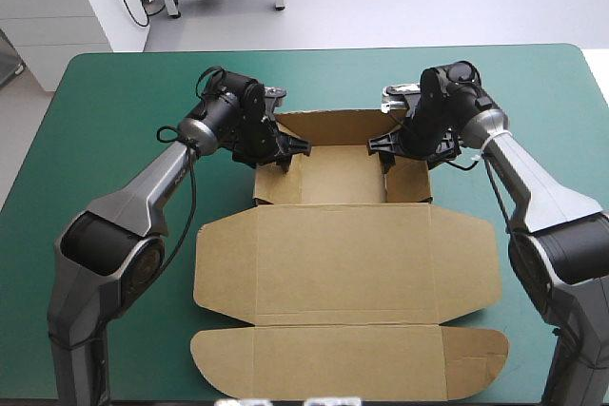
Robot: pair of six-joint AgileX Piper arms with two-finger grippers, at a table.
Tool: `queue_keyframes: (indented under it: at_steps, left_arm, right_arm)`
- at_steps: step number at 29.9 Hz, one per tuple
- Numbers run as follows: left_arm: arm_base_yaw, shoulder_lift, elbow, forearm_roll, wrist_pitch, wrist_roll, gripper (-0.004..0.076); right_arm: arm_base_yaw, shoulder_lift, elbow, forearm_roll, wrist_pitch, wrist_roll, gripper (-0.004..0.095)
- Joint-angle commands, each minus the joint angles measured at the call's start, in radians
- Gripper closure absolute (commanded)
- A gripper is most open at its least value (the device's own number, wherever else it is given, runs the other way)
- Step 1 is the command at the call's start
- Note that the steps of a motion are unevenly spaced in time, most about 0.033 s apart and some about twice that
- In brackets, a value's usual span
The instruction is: Fold the box
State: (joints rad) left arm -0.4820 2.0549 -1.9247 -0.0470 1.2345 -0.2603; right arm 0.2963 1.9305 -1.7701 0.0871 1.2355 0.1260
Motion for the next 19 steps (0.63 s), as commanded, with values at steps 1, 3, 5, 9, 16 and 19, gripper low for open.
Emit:
queue_keyframes:
  at_steps: [1,3,5,9,16,19]
  left_arm:
    - [-0.002,-0.063,-0.106,0.004,0.055,0.023,0.0239]
    - [0.003,-0.067,-0.158,0.004,0.057,0.025,0.0239]
    - [0.01,-0.078,-0.202,0.004,0.057,0.03,0.0239]
    - [0.036,-0.126,-0.226,0.025,0.057,0.054,0.0261]
    - [0.035,-0.302,-0.218,0.073,0.057,0.141,0.0708]
    - [0.035,-0.39,-0.173,0.029,0.057,0.209,0.0731]
  right_arm:
    - [0.0,-0.055,-0.068,-0.032,0.009,0.019,0.0123]
    - [-0.002,-0.055,-0.093,-0.05,0.009,0.026,0.0122]
    - [-0.003,-0.057,-0.127,-0.053,0.009,0.031,0.0123]
    - [-0.019,-0.081,-0.174,-0.044,0.009,0.033,0.0123]
    - [-0.049,-0.192,-0.107,-0.039,0.011,0.04,0.0123]
    - [-0.052,-0.214,-0.058,-0.048,0.011,0.045,0.0123]
